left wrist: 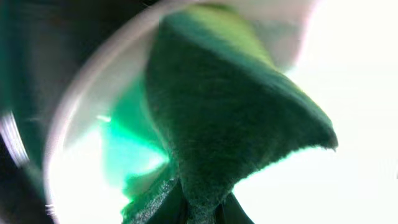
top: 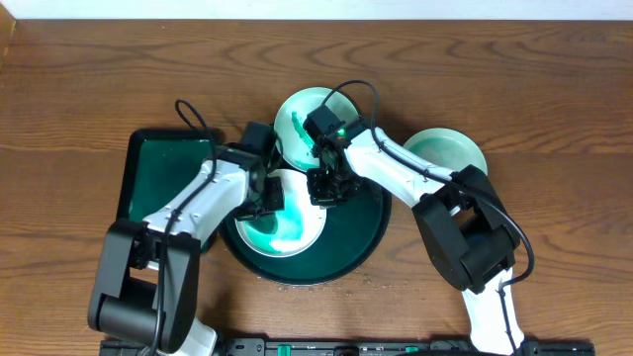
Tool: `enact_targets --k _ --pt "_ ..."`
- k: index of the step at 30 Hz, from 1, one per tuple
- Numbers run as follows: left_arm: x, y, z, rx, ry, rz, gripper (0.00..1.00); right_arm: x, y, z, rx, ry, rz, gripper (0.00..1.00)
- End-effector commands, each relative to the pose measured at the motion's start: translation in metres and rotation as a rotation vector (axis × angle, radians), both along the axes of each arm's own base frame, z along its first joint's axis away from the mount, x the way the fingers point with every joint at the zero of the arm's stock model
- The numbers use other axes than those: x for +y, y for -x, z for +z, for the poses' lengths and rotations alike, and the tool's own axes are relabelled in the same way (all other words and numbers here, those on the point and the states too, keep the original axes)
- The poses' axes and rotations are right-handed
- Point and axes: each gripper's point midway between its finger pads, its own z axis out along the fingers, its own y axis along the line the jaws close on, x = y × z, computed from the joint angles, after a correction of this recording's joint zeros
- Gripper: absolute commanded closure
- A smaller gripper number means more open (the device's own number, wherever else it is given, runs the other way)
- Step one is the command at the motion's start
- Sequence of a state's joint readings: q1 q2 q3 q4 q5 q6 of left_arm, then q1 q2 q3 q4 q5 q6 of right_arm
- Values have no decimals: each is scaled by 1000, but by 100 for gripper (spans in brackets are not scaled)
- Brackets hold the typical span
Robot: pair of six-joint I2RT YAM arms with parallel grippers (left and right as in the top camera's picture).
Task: Clean dirty plates on tray and stack at the side
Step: 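Scrub the held plate with the sponge in the left gripper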
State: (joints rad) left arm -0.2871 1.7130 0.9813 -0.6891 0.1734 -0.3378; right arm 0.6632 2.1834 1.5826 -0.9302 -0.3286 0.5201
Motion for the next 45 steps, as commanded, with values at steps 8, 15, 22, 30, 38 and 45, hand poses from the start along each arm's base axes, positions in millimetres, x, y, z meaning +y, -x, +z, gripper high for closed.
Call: enact_targets --k 8,15,22,30,38,45 --pt "-66 7 5 -8 381 -235 93 -10 1 -10 3 52 -17 99" --pt "-1 -29 -14 -129 -29 -50 93 -11 1 -10 4 53 -17 99" --pt "73 -10 -8 -104 -424 260 93 -11 1 -10 5 53 -19 99" --pt "43 10 -16 22 -251 208 93 -11 1 -10 4 53 -18 99" --pt "-22 32 -11 154 125 34 93 -11 1 -10 5 52 -19 99" --pt "-42 29 -5 130 243 -56 93 -11 1 -10 8 50 -19 99"
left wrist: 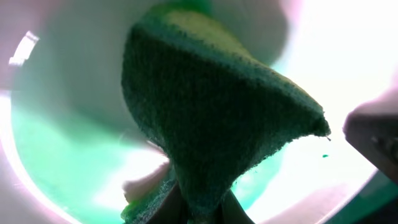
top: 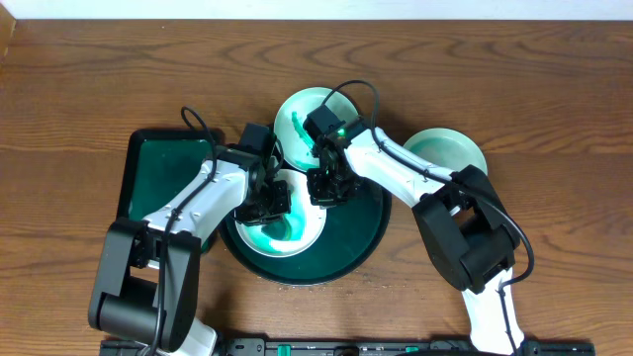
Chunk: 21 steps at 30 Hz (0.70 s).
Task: Clean dirty plates on tray and stack at the side
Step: 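Scrub the held plate with the sponge in the left gripper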
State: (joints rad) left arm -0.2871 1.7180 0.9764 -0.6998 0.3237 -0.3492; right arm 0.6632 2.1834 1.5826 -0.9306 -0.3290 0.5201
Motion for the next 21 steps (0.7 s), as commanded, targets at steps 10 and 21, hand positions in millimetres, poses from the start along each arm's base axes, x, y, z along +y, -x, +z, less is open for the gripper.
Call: enact_targets --k 10,21 --pt "-2 -29 -13 -140 -24 -52 92 -10 1 -10 7 46 -12 99" --pt "62 -16 -19 -98 -381 60 93 -10 1 -10 7 46 -12 99"
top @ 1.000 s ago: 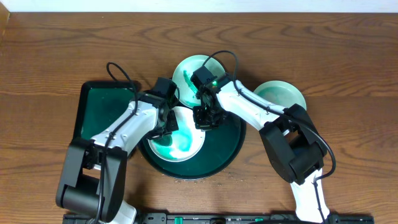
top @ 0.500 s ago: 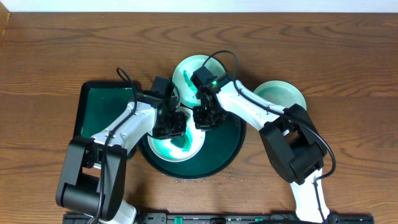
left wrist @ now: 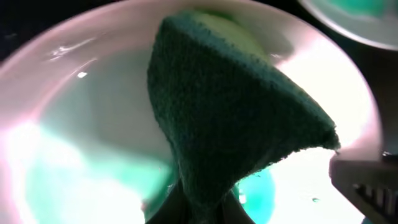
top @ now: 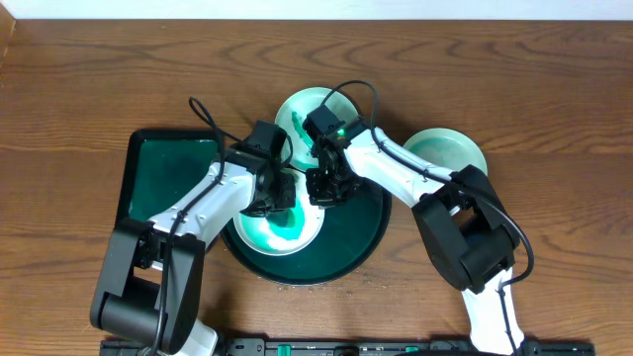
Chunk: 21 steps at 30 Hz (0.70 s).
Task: Clean dirty plates on tray and stack at the side
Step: 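Scrub the held plate with the sponge in the left gripper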
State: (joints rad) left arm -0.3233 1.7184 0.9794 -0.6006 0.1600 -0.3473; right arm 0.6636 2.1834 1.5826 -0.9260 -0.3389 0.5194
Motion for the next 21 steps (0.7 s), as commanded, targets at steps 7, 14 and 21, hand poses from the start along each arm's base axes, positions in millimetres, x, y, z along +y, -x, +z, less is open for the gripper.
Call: enact_targets --k 7,14,21 --pt "63 40 -15 153 -291 132 93 -12 1 -11 4 56 -13 99" --pt "54 57 -10 240 -241 120 93 -12 1 -11 4 56 -13 99" --pt "38 10 42 126 -194 80 92 -12 1 -11 4 56 -13 99"
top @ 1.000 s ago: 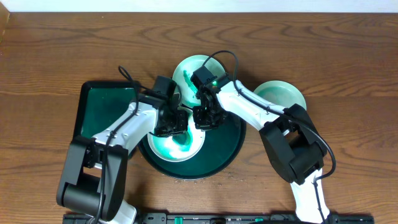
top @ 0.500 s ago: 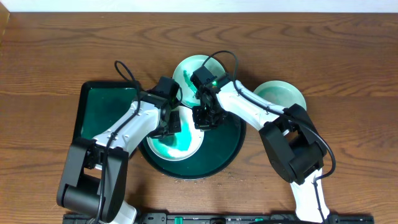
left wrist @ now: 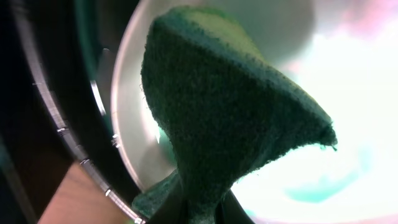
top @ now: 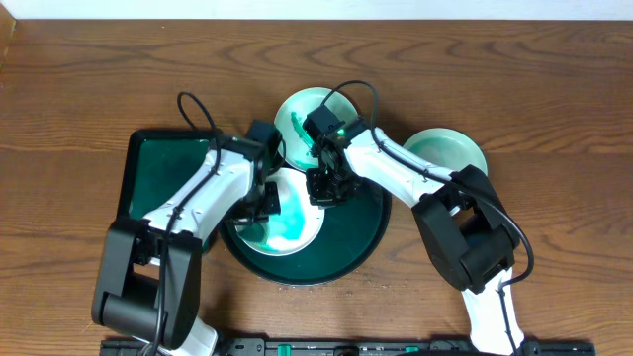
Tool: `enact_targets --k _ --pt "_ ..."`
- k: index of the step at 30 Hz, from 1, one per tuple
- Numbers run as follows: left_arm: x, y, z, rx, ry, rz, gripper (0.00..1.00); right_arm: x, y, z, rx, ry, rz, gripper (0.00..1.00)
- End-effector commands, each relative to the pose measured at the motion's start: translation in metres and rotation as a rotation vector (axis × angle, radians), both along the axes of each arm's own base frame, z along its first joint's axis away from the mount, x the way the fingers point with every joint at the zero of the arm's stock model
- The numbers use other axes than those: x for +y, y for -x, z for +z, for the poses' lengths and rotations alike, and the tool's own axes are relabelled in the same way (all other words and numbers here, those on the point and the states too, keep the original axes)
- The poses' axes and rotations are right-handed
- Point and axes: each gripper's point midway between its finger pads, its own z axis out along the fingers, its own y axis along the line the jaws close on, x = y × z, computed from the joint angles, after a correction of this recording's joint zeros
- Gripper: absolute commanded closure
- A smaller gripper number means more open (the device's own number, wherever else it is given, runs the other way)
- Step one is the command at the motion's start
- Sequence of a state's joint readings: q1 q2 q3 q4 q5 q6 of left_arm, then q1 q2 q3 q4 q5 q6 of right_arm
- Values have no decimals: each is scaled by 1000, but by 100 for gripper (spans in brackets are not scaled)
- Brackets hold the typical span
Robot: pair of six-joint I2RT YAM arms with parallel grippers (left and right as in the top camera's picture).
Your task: Clean dirty plates on tray and stack at the side
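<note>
A white plate (top: 292, 235) smeared with green lies on the round dark tray (top: 356, 237). My left gripper (top: 267, 203) is shut on a dark green sponge (left wrist: 230, 106), which presses on the plate's left side close to its rim (left wrist: 127, 124). In the left wrist view the left gripper (left wrist: 199, 208) shows only as dark fingers pinching the sponge's lower end. My right gripper (top: 324, 188) sits at the plate's upper right rim and appears shut on it. Green liquid (left wrist: 323, 186) pools on the plate.
A second green-stained plate (top: 302, 114) lies at the round tray's far edge. A pale plate (top: 450, 148) rests on the wooden table to the right. A rectangular green tray (top: 158, 173) is on the left, under my left arm. The round tray's rim (left wrist: 56, 106) stands beside the sponge.
My left gripper has moved the sponge from the plate's upper right, near the right gripper, back to its left side by the rim. The right gripper has stayed put.
The sponge was first on the plate's upper left, then a little further in, then at the upper right beside the right gripper, and now at the left rim. The green smear has changed shape each time. The right gripper stayed at the rim throughout.
</note>
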State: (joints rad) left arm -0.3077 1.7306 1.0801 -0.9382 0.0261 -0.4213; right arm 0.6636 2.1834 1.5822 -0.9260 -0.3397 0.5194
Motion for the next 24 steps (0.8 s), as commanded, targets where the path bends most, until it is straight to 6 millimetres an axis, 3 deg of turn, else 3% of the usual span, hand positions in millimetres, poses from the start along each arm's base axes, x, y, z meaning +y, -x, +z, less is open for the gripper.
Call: enact_targets --k 1,4,7,9,11,16,18,20,24 --pt "-6 -42 46 -119 23 -33 93 -12 1 -11 3 56 -11 99" --pt "-4 -57 68 -168 36 -30 93 -12 1 -11 2 56 -10 99" --pt "11 -72 90 -229 45 20 93 -12 1 -11 1 55 -5 97" --pt "25 -76 94 -245 43 60 93 -12 1 -11 -1 53 -1 90" --pt "52 -79 94 -248 33 141 93 -10 2 -13 -3 51 12 83" --pt "78 -80 94 -248 24 215 93 -5 3 -16 7 27 30 80" --pt "83 -80 94 -249 22 228 92 -5 3 -16 6 27 30 85" --pt "87 -81 94 -253 20 237 93 -5 3 -16 5 26 30 99" --pt "89 -82 94 -258 16 226 93 -4 2 -13 6 16 35 99"
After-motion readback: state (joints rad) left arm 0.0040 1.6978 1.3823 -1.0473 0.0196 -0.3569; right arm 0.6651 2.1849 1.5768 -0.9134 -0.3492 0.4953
